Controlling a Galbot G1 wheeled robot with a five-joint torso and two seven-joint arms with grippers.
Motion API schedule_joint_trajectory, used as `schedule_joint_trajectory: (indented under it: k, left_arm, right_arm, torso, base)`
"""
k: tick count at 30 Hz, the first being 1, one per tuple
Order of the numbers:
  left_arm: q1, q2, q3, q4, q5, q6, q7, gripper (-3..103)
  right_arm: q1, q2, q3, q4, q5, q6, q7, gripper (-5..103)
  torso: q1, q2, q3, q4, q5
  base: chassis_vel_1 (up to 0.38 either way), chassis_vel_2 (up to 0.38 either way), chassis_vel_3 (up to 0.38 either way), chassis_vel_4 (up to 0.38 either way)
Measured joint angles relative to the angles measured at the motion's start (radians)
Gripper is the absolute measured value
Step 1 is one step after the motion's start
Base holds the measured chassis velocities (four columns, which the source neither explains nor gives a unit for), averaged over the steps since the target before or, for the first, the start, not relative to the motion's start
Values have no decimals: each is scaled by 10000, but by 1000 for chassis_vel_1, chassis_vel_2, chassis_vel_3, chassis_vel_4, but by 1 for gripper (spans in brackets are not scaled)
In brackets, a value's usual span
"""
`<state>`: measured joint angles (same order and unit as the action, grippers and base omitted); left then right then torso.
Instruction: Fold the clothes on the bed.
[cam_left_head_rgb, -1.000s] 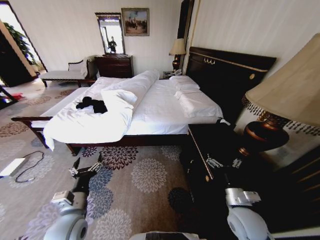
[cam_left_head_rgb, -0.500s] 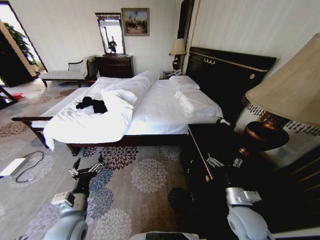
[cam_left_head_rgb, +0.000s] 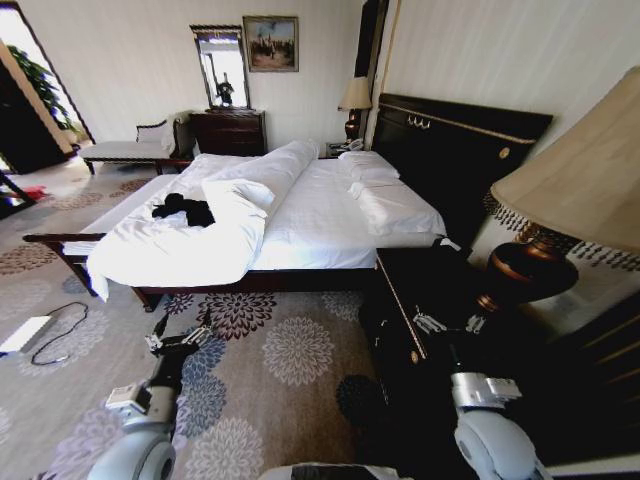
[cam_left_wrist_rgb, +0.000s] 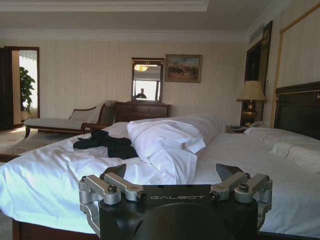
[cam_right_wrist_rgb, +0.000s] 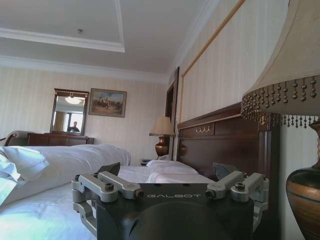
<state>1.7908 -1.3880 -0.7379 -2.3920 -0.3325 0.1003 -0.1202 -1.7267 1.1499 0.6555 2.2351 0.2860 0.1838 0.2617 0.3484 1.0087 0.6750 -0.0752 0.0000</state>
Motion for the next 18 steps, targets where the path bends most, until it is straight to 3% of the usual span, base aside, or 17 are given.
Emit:
schedule_joint_trajectory:
  k: [18]
  left_arm:
    - [-11,42,-4,-56,182,-73,4,100]
  right_arm:
    - [-116,253,54,35,0,117,-154,100]
  torso:
    - [-1,1,0,-1,0]
  base:
    - [-34,39,34,-37]
